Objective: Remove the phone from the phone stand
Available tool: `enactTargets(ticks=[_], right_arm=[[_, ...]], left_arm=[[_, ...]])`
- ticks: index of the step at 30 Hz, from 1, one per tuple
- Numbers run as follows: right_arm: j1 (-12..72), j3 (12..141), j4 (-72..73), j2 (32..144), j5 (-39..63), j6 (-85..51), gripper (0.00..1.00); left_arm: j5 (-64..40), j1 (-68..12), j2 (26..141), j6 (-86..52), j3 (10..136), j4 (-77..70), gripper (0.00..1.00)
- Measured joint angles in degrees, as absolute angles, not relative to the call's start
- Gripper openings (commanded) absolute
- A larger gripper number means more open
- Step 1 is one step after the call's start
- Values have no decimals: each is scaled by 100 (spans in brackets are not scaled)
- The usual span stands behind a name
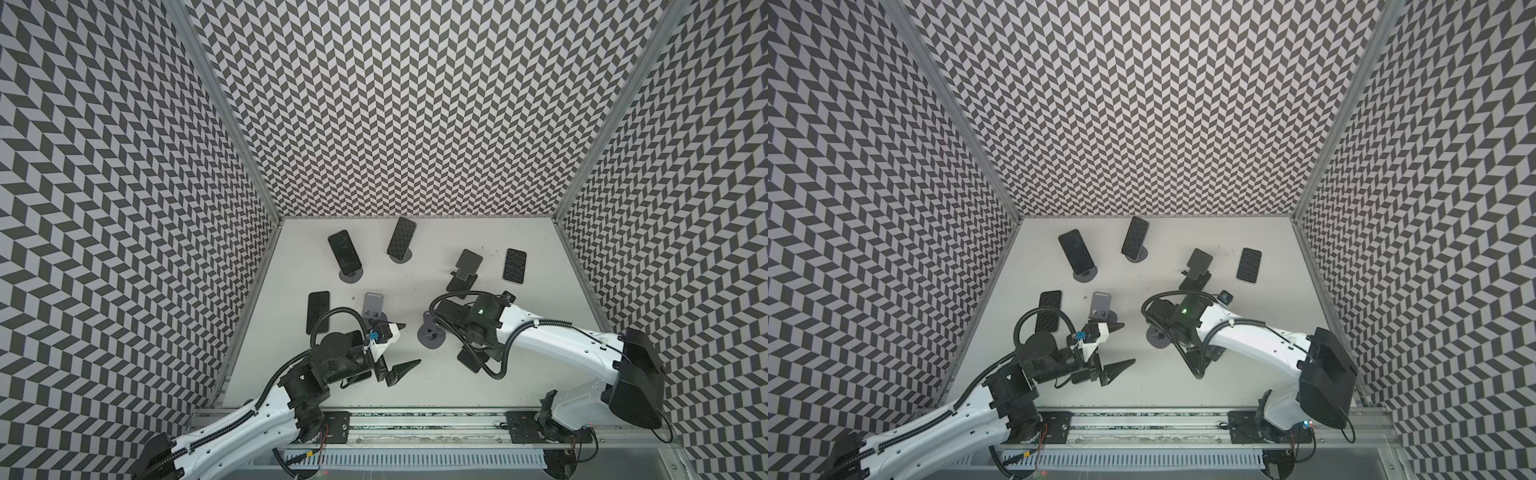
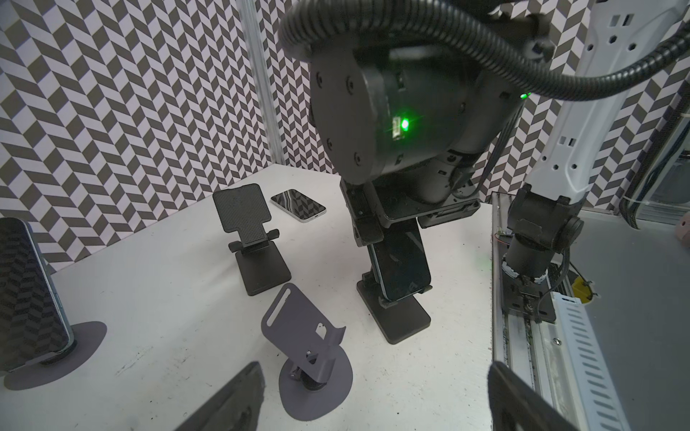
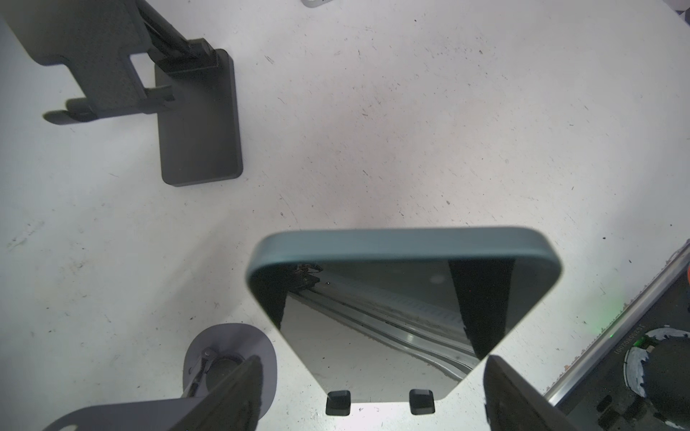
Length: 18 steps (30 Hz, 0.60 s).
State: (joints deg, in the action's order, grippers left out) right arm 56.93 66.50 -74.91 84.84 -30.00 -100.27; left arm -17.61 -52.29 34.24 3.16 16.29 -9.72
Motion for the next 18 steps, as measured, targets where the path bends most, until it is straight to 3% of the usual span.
enactTargets(ticks=[18], right_arm=[[5682,6539,-7496,8484,-2825,-10027,91]], left_arm=[[-1719,-5328,3450,316,1629,-934,93]])
